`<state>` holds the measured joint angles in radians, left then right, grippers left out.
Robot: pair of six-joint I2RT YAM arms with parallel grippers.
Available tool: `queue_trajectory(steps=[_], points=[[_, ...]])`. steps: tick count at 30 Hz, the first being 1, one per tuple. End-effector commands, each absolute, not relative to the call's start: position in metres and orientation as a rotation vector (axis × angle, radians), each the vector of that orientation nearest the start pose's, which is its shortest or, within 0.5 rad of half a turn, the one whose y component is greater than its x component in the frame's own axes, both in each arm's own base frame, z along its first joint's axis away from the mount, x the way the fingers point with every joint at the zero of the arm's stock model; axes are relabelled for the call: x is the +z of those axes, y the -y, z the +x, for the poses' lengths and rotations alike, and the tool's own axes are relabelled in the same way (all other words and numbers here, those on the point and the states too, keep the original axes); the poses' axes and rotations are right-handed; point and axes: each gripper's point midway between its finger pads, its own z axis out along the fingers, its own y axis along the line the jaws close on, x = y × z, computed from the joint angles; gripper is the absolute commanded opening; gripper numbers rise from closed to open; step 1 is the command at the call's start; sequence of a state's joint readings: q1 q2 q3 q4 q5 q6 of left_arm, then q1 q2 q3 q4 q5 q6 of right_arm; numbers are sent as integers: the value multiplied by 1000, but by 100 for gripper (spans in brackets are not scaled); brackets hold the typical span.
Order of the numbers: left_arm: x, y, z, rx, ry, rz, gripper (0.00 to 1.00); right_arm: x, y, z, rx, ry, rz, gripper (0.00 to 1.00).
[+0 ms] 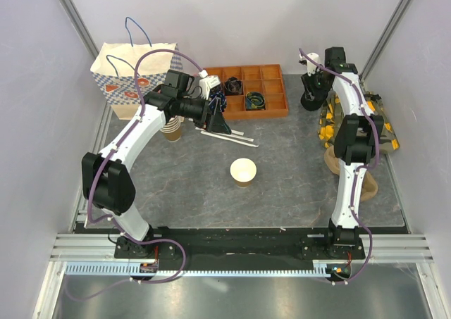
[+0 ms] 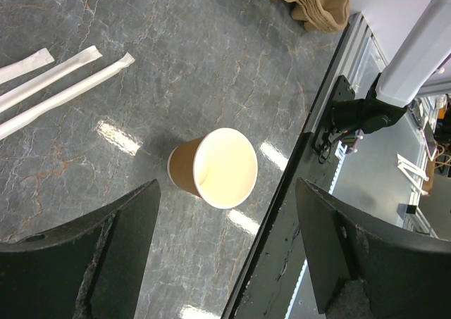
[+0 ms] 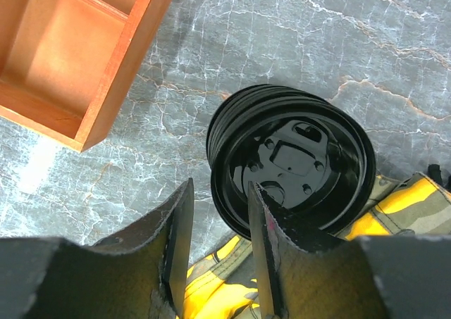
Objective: Pack the takeout coffee
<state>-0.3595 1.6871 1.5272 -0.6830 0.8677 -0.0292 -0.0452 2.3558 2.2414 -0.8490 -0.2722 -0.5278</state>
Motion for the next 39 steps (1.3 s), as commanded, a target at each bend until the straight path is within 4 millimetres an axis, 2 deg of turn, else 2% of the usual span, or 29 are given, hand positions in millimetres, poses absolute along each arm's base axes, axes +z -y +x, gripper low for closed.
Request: queue_trajectory(steps=[1,8,16,21,26,27,28,30,39], points=[[247,269,325,-1255,-2165,792,84,111,1,579,103,-2357,-707,43],[248,268,326,-1250,-2164,793,84,106,-2,575,128,-2365,-718,34],[250,269,326,-1254,-2160,793,84,116,-9,565,169,-2358,-728,8],[250,269,326,-1254,-2160,793,84,116,-18,553,217,-2376,-730,0],[251,268,324,-1248,-2157,794,84,114,-34,536,307,-2400,-730,0],[251,268,324,-1248,-2157,794,84,122,-37,534,321,-2383,-728,0],[251,269,324,-1249,-2157,796,84,118,-39,530,337,-2394,-726,0],[251,268,324,-1248,-2156,795,84,127,-45,525,359,-2381,-725,0],[249,268,324,-1246,-2157,798,84,132,-64,505,469,-2413,-654,0]])
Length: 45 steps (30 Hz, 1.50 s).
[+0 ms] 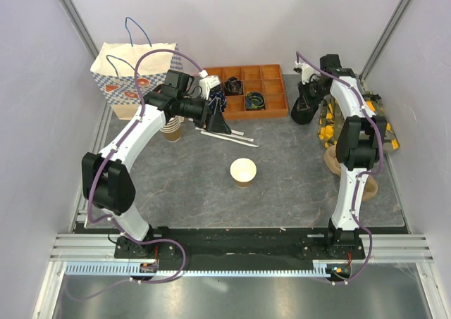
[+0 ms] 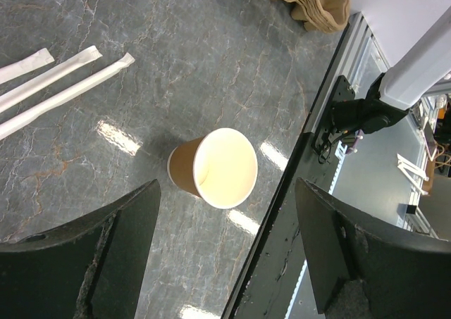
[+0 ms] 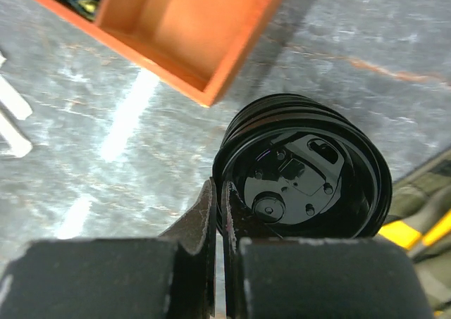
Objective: Pack the takeout coffee
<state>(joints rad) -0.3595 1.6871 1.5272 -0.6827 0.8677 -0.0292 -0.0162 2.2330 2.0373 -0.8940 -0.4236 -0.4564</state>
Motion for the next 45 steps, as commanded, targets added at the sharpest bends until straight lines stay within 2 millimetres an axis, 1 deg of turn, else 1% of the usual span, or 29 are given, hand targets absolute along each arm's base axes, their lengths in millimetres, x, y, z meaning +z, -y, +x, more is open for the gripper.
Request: queue_trajectory(steps=[1,8,9,10,11,13,14,17,19,22,24,26,27,28,29,30,31,32,34,35,37,38,40,41,45], points=[[249,268,324,-1247,-2157,797,84,132,-66,504,485,-2416,-650,0],[249,273,325,-1276,-2144,796,84,130,-68,499,512,-2440,-614,0],[249,274,325,-1276,-2144,793,84,130,-68,499,507,-2442,-617,2],[248,275,325,-1279,-2146,795,84,129,-67,499,506,-2445,-618,7],[247,276,327,-1280,-2148,797,84,129,-67,498,504,-2447,-621,18],[247,278,326,-1285,-2149,798,84,130,-66,498,498,-2444,-635,27],[246,279,327,-1282,-2148,799,84,132,-66,497,497,-2443,-642,34],[247,279,327,-1287,-2145,802,84,135,-64,496,477,-2439,-685,43],[246,279,326,-1290,-2142,809,84,136,-59,495,442,-2436,-726,45],[246,279,325,-1292,-2139,814,84,136,-56,491,423,-2442,-754,46],[246,279,325,-1294,-2138,817,84,144,-56,491,417,-2430,-755,45],[247,280,325,-1299,-2133,820,84,155,-56,495,397,-2405,-742,43],[247,280,325,-1298,-2132,820,84,162,-54,499,374,-2387,-730,42],[247,280,325,-1298,-2130,820,84,168,-48,507,341,-2372,-704,40],[249,280,326,-1298,-2124,820,84,170,-43,511,328,-2377,-667,40],[249,280,326,-1298,-2129,816,84,180,-39,518,301,-2354,-650,39],[249,281,325,-1300,-2126,819,83,182,-31,522,281,-2352,-629,38],[248,280,326,-1296,-2129,814,83,179,-25,527,247,-2364,-607,36],[249,280,327,-1295,-2124,815,83,182,-19,536,207,-2349,-590,36],[249,280,327,-1292,-2126,813,83,180,-14,538,183,-2354,-577,36],[249,280,327,-1294,-2123,812,83,179,-11,543,157,-2349,-568,37],[248,280,327,-1295,-2126,811,83,173,-10,546,153,-2360,-568,37],[250,281,328,-1297,-2121,811,83,171,-6,549,127,-2363,-569,38],[250,281,328,-1296,-2120,811,83,165,-6,551,125,-2373,-573,38],[250,281,328,-1298,-2120,808,83,150,-1,552,95,-2404,-585,38]])
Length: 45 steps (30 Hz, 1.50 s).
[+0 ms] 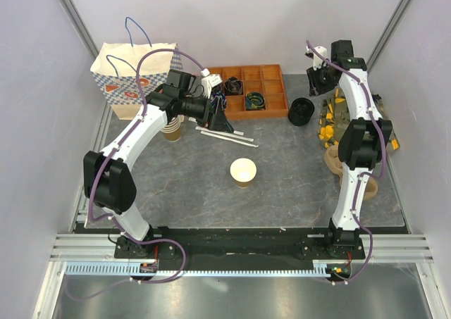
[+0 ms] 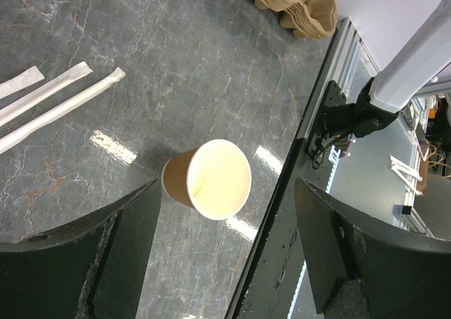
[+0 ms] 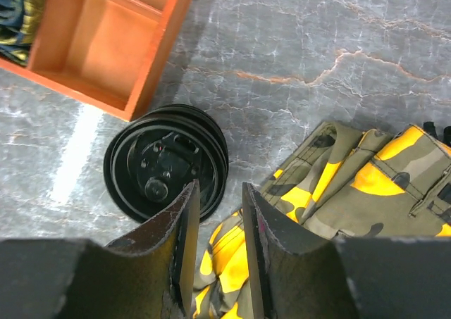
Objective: Pack the takeout coffee
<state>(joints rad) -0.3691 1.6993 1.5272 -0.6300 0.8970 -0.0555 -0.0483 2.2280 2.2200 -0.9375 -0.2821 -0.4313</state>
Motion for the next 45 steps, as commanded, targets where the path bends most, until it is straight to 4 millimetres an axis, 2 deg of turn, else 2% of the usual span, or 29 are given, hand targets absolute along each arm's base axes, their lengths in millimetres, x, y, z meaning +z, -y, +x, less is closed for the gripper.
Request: queue_trajectory(steps=[1,19,35,41,45], points=[[250,282,328,-1299,-2120,809,83,146,0,551,95,-2411,-593,38],[247,283,331,-1302,-2126,800,83,111,-1,547,84,-2469,-640,35],[246,283,332,-1301,-2127,799,83,103,-2,545,85,-2484,-660,33],[246,283,332,-1301,-2127,801,83,103,-3,545,85,-2482,-661,26],[246,283,333,-1298,-2127,800,83,102,-3,545,73,-2482,-675,26]])
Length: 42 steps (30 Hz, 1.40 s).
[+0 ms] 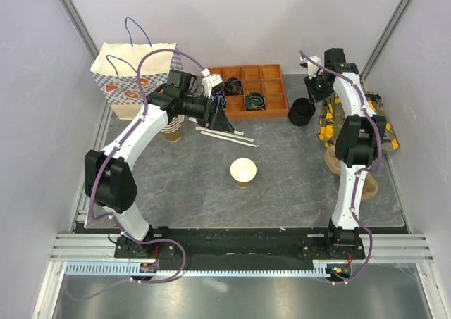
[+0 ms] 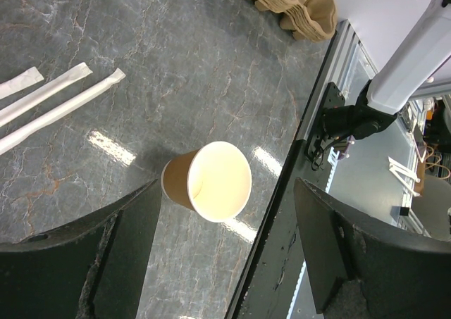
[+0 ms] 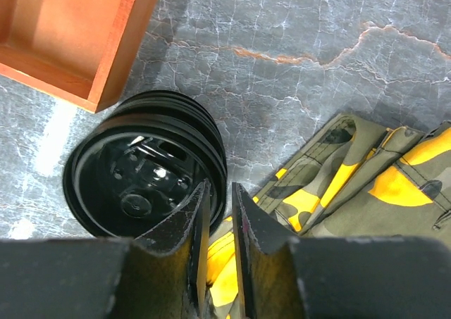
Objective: Pack the takeout coffee
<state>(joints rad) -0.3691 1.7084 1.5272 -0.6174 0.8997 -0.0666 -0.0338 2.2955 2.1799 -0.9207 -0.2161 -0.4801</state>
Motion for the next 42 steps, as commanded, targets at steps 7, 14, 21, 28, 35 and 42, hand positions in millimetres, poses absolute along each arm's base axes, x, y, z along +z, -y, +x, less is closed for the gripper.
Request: queue_trajectory(steps=[7,14,21,28,35,42], points=[[247,283,334,-1301,-2124,802,83,100,-3,545,70,-2485,-682,24],[246,284,335,-1299,-2128,798,82,110,-7,543,74,-2468,-690,0],[244,291,336,-1325,-2137,795,82,131,-11,536,94,-2435,-696,0],[252,325,356,-1348,-2064,785,80,139,-15,534,118,-2421,-685,0],[254,352,383,-1381,-2013,746,81,145,-16,536,122,-2414,-676,0],[241,381,435,-1231,-1998,595,80,143,-16,536,152,-2423,-653,0]])
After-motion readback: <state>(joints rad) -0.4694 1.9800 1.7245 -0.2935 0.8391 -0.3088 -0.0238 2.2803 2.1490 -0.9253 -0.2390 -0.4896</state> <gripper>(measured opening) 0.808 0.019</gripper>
